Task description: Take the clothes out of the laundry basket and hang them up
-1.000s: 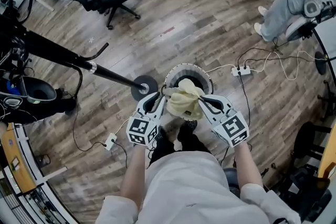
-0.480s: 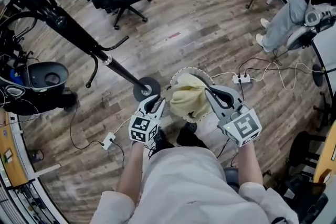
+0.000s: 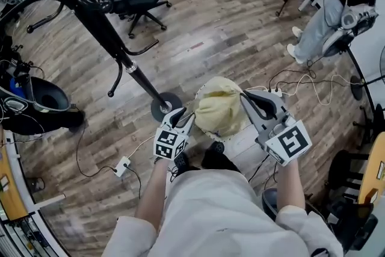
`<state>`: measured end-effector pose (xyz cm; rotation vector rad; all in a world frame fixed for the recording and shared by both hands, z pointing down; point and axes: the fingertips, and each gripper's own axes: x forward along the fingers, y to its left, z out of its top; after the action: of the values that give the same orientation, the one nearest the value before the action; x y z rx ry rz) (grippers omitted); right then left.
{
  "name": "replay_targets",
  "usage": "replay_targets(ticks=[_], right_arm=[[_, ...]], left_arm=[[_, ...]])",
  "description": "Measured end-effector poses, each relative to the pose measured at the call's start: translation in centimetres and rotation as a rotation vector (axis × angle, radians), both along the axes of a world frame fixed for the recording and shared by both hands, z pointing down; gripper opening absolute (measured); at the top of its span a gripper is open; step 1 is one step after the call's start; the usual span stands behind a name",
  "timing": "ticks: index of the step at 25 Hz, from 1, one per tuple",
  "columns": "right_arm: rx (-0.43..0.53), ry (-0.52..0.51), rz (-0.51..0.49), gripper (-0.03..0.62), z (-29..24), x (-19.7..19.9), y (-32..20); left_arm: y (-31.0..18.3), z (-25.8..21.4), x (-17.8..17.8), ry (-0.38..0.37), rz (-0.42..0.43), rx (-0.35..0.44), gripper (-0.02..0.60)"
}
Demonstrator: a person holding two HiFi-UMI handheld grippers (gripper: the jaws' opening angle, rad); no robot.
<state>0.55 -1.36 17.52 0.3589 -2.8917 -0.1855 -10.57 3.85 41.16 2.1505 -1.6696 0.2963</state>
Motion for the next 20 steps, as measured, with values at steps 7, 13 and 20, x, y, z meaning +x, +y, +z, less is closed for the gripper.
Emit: replay_targets(ticks=[7,13,20], right_arm=[[0.045,-0.04,0.009,0.017,-3.0,-1.0,2.3],[0.069,-0.059,-0.008,0.017,-5.0,-2.0,4.8],[0.089,-0.087,0.005,0.017,-7.5,-1.5,6.4]], left_arm=[[1.0,0.9,-0.9,0.009,0.053,-0.017,0.141],[1.1,1.3,-0.1,-0.008,0.135,-0.012,0.202],[-0.2,1.4,0.2,-0.082,0.188,0.014,0.271]])
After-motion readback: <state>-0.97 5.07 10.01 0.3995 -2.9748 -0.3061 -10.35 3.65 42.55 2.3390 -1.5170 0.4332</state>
